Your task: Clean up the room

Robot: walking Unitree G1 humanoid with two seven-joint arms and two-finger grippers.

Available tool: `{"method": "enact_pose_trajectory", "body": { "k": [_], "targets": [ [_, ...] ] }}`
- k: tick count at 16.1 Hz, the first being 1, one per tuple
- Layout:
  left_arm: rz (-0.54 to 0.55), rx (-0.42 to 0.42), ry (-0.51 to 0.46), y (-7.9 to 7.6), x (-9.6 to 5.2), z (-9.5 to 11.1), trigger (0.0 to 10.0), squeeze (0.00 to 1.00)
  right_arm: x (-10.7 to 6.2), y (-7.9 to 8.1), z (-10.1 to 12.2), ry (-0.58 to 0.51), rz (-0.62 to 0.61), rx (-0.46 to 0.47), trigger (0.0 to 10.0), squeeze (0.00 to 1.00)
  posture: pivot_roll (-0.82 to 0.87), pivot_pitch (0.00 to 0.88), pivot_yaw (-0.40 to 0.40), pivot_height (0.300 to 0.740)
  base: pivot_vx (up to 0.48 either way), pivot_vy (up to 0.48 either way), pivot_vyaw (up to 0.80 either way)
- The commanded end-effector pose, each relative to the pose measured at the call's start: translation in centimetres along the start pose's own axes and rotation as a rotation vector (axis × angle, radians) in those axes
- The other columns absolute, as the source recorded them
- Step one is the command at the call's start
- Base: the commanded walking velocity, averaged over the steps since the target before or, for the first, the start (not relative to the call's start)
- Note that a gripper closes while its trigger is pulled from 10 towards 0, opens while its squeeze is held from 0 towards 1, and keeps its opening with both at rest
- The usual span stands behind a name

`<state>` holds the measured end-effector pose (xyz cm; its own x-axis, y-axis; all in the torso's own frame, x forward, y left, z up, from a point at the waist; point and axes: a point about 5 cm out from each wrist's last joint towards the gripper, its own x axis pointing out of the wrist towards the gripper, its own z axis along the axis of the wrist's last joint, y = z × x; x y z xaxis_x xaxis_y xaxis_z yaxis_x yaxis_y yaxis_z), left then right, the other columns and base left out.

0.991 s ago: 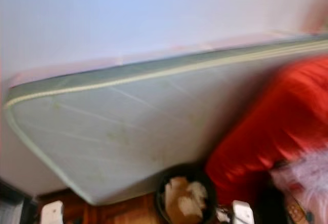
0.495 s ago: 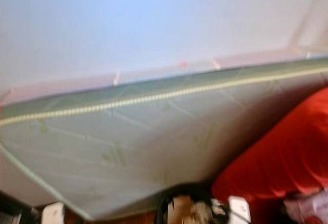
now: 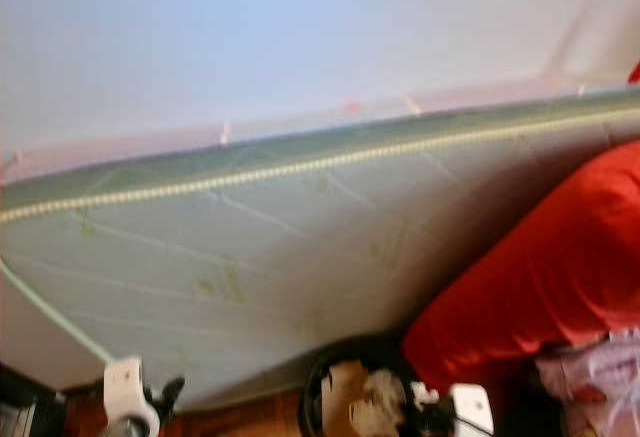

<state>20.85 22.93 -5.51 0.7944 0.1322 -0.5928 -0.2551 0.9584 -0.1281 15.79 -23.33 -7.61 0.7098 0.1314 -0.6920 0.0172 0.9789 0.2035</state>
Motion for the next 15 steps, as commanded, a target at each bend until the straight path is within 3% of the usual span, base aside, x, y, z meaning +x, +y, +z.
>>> {"method": "enact_pose_trajectory", "body": {
  "k": [1,5,8,13,14,15],
  "targets": [
    [-0.022,-0.011,-0.046,-0.5,0.2,0.7,10.0,0.0,-0.4,-0.7,0.1,-0.03,-0.011,0.02,10.0,0.0,0.11,0.195,-0.024,0.74,0.0,0.0,0.0],
    [-0.082,0.024,-0.211,-2.3,0.6,3.2,10.0,0.0,-1.2,-1.4,-0.3,-0.09,-0.029,0.049,10.0,0.0,0.13,0.255,-0.034,0.74,0.0,0.0,0.0],
    [-0.129,0.076,-0.419,-4.1,0.3,7.2,10.0,0.0,-1.7,-1.3,-0.5,-0.13,0.022,0.075,10.0,0.0,0.15,0.275,-0.038,0.74,0.0,0.0,0.0],
    [-0.152,0.1,-0.501,-4.7,-0.2,9.3,10.0,0.0,-1.5,-0.7,-0.6,-0.152,0.081,0.123,10.0,0.0,0.18,0.27,-0.017,0.74,0.0,0.0,0.0],
    [-0.148,0.101,-0.498,-4.5,-0.3,9.3,10.0,0.0,0.0,0.9,1.5,-0.208,0.107,0.131,10.0,0.0,0.18,0.269,-0.015,0.74,0.0,0.0,0.0],
    [-0.142,0.105,-0.491,-4.1,-0.5,9.1,10.0,0.0,4.9,8.4,10.3,-0.322,0.185,0.11,10.0,0.0,0.18,0.261,-0.005,0.74,0.0,0.0,0.0]
  ]
}}
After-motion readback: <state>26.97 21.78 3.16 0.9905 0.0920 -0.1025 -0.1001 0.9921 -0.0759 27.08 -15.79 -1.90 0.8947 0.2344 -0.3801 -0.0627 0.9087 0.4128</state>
